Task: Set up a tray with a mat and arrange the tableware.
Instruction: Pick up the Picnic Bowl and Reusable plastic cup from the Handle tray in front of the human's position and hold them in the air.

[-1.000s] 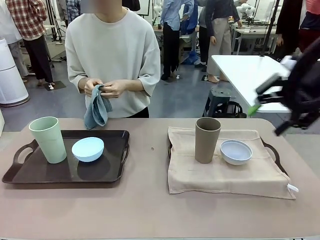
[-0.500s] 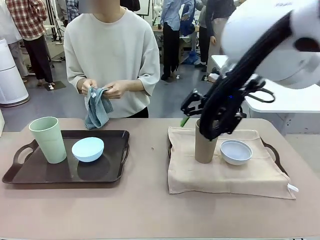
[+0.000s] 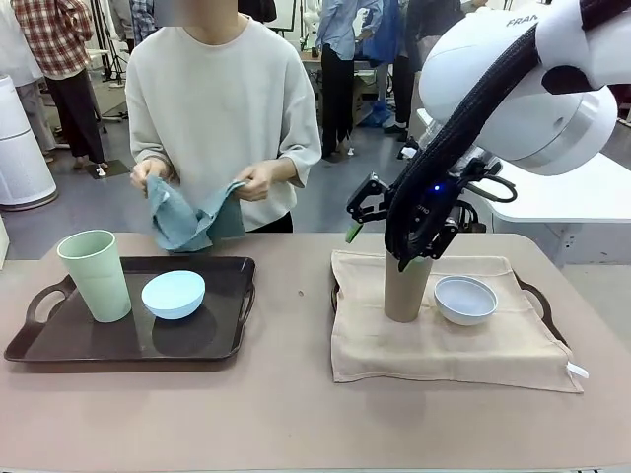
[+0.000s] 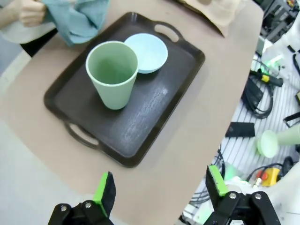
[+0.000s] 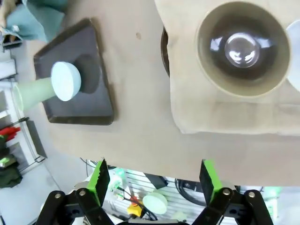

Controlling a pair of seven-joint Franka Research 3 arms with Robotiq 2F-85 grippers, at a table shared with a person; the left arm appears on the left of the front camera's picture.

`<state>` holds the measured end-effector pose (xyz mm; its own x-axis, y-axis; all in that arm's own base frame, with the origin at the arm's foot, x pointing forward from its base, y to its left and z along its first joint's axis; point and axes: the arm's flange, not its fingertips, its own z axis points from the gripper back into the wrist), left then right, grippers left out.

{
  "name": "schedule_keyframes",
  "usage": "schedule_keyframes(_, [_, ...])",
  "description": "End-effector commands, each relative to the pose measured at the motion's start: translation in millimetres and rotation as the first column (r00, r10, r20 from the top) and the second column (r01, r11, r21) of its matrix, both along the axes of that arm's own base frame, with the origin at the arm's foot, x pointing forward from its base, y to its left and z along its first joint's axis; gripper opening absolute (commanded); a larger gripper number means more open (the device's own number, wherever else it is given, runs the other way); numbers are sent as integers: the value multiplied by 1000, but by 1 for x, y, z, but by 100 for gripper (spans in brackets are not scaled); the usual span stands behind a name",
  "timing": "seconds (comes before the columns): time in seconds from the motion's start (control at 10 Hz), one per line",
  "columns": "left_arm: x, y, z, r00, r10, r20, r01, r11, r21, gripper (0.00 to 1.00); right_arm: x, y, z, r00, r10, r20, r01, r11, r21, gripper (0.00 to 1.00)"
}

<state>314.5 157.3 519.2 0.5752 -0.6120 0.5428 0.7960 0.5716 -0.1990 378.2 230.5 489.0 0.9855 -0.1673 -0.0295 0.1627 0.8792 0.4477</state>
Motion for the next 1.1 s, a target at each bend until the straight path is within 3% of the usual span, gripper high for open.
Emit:
schedule_keyframes(0.0, [-1,-1,3,1000,5,-12,-5,1000,5,100,-6,1,-1,1000,-10,3,10,1000,-19,100])
schedule_keyframes(0.2, [-1,-1,3,1000,5,-12,-5,1000,5,100,-3,3,1,1000,10,2,-10,1000,0,100])
schedule_keyframes(0.3, [0,0,0,1000,0,0,0,1000,-1,100,1,17,0,999,50,1,-50,996,-67,100])
schedule_keyframes(0.5, [7,-11,0,975,-206,79,200,977,70,100,25,75,-2,983,177,-44,-182,975,-132,100])
schedule_keyframes(0.6, [10,-6,-1,968,-230,99,220,970,102,100,39,107,-7,971,227,-68,-235,962,-140,100])
schedule_keyframes(0.8, [18,1,-8,919,-360,162,344,931,120,100,66,169,-24,943,317,-99,-330,928,-171,100])
schedule_keyframes(1.0, [25,5,-21,885,-415,212,404,910,95,100,86,209,-43,928,359,-99,-371,914,-164,100])
